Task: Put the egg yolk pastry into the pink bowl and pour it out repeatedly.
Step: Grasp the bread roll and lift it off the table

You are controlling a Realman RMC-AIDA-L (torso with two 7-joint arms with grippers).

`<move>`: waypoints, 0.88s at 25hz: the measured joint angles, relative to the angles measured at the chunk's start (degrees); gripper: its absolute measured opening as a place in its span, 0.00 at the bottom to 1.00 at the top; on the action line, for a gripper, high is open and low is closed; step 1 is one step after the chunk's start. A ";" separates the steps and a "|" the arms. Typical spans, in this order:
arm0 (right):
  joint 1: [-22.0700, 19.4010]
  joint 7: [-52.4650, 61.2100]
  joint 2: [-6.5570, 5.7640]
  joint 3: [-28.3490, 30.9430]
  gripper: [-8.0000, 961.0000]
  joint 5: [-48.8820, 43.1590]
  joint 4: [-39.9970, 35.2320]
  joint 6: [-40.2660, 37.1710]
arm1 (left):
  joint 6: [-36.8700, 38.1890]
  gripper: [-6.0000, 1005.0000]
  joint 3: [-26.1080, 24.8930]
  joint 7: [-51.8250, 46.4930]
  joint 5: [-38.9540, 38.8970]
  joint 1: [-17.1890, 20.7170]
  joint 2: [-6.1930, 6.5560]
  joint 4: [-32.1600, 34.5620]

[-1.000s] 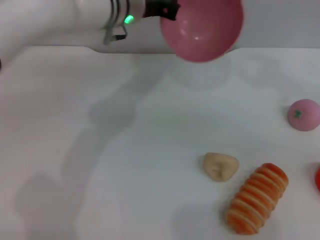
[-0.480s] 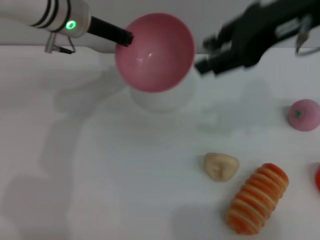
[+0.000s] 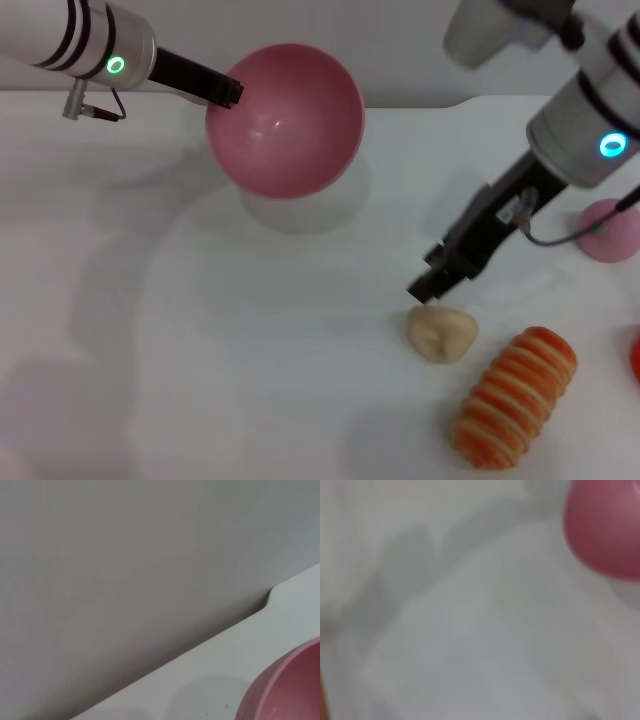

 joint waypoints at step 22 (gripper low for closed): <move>0.27 -0.27 0.39 -5.55 0.51 -5.33 17.73 14.43 | -0.32 0.05 -0.17 2.23 0.00 1.45 -1.75 1.36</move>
